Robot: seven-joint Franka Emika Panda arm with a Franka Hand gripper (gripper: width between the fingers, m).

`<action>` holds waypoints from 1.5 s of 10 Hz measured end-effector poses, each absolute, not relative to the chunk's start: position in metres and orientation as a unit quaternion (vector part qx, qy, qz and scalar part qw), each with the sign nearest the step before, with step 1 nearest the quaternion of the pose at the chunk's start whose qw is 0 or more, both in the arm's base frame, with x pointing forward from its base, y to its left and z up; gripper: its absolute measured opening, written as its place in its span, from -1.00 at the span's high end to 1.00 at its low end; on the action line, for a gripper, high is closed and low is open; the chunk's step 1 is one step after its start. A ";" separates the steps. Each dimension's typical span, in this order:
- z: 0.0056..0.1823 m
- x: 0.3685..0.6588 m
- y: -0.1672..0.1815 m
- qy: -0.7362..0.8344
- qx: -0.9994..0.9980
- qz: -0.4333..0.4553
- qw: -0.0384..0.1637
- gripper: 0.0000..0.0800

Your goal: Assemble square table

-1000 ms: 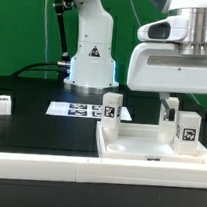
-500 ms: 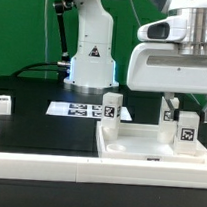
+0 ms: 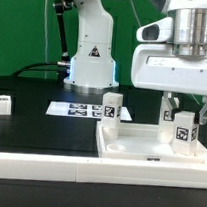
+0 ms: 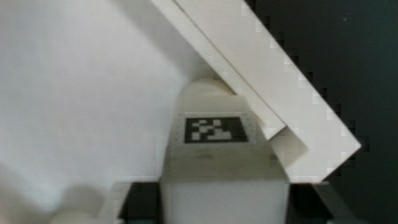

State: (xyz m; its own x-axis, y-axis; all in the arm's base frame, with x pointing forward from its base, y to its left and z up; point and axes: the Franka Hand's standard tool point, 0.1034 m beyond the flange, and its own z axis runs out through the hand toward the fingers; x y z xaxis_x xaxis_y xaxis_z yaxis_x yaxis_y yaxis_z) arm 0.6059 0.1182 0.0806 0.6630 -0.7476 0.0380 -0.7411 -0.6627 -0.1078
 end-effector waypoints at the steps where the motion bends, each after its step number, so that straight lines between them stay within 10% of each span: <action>1: 0.081 0.605 0.119 0.462 -0.885 -0.038 0.044 0.28; 13: 0.081 0.607 0.122 0.755 -0.652 -0.012 0.066 0.27; 15: 0.080 0.606 0.123 0.730 -0.680 -0.014 0.065 -0.31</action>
Offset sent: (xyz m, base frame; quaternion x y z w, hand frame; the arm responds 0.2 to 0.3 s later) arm -0.0044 0.0020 -0.0047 -0.0076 -0.0021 0.2119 0.9773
